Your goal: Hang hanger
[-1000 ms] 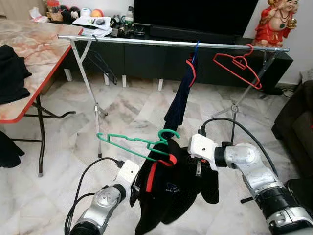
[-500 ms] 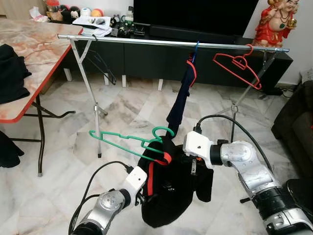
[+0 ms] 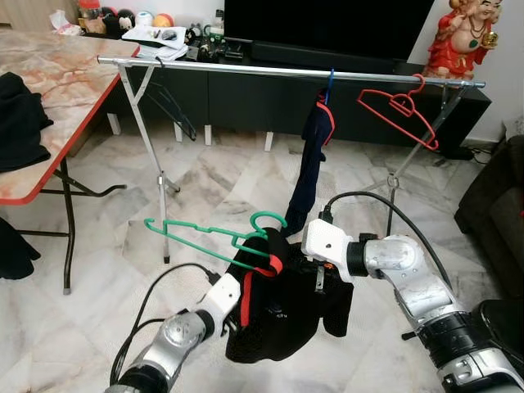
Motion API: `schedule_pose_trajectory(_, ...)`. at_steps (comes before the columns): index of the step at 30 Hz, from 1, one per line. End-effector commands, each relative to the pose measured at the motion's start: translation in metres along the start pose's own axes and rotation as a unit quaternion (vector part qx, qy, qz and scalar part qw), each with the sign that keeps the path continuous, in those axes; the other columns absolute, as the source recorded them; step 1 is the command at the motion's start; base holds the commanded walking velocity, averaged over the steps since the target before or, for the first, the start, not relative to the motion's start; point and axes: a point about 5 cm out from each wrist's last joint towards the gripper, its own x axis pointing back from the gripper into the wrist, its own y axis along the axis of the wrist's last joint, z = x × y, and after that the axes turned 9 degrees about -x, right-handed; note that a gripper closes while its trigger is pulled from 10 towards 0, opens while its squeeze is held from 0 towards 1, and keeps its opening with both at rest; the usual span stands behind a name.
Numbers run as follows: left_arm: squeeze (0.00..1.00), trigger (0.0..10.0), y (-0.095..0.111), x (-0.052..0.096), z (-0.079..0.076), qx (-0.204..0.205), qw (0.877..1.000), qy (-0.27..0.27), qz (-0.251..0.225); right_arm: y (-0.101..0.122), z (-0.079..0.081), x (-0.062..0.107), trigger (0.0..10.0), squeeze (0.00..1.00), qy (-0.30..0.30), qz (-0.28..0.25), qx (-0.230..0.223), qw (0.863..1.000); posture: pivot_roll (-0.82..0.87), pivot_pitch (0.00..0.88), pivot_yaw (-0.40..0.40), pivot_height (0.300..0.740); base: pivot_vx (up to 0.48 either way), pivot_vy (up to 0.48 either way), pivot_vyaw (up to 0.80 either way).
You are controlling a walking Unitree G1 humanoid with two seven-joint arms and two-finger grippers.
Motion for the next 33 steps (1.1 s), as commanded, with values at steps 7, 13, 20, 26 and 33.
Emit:
schedule_pose_trajectory(7,0.00,10.0,-0.0006,-0.0006,0.0003,-0.003,1.000,0.017,0.002,0.0093,-0.0032,0.0032,0.0,0.00,-0.008,-0.016,0.010,1.000,0.00,0.116,-0.137,0.721,0.000,0.000,0.00)
schedule_pose_trajectory(13,0.00,10.0,-0.0006,-0.0008,0.0020,-0.013,0.999,0.033,0.003,0.0090,-0.0033,0.0028,0.0,0.00,-0.008,-0.014,0.010,1.000,0.00,0.117,-0.137,0.721,0.000,0.000,0.00)
schedule_pose_trajectory(20,0.00,10.0,-0.0025,-0.0007,0.0029,-0.042,0.998,0.038,0.015,0.0076,-0.0034,0.0029,0.0,0.00,-0.007,-0.010,0.010,1.000,0.00,0.116,-0.137,0.721,0.000,0.000,0.00)
schedule_pose_trajectory(26,0.00,10.0,-0.0008,-0.0015,0.0044,-0.047,0.998,0.048,0.013,0.0070,-0.0033,0.0027,0.0,0.00,-0.006,-0.009,0.010,1.000,0.00,0.115,-0.138,0.721,0.000,0.000,0.00)
schedule_pose_trajectory(33,0.00,10.0,0.0016,-0.0031,0.0007,-0.026,0.999,0.029,0.005,0.0069,-0.0040,0.0026,0.0,0.00,-0.008,-0.009,0.010,1.000,0.00,0.114,-0.140,0.721,0.000,0.000,0.00)
